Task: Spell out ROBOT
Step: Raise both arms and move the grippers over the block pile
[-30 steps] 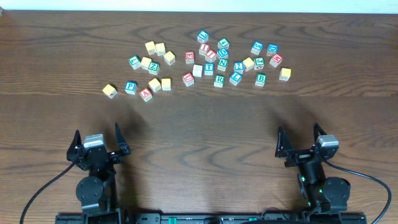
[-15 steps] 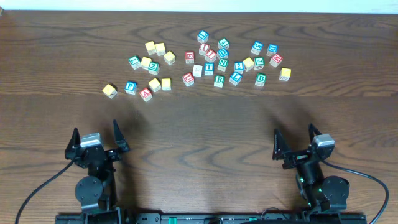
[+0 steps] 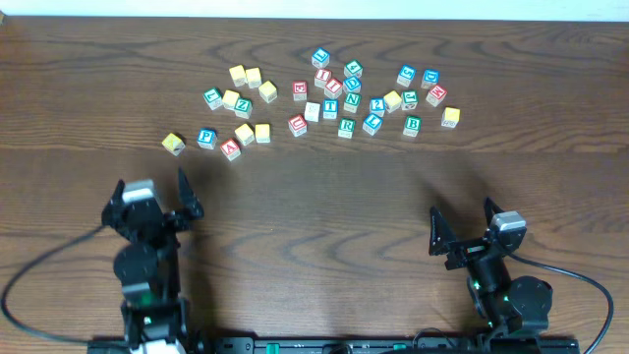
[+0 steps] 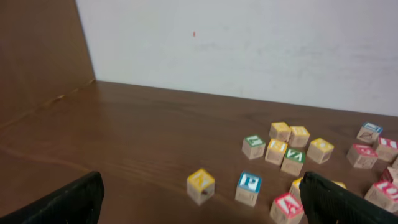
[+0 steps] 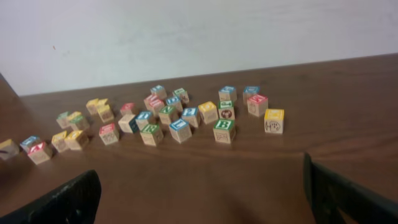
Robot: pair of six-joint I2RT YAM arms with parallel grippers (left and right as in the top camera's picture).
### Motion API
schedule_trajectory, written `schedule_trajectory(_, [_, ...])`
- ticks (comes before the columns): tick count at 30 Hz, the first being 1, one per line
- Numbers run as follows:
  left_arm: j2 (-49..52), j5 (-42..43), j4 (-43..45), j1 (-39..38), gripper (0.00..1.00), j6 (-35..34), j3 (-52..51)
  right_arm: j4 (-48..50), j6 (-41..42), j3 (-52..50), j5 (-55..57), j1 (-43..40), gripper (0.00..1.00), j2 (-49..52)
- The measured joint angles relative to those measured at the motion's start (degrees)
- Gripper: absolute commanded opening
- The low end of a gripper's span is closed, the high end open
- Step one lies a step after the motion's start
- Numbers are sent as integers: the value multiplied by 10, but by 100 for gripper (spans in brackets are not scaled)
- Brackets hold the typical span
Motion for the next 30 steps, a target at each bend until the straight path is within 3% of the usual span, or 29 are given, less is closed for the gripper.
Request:
schedule_trajectory(11, [176, 81, -29, 0, 99, -6, 195, -48, 0, 75, -4, 0, 99, 75])
schedule_trajectory(21, [188, 97, -101, 0, 99, -12, 258, -64, 0, 211, -7, 0, 99, 285])
schedule_trajectory(30, [228, 102, -222, -1, 99, -12, 361, -160, -55, 388, -11, 0, 99, 469])
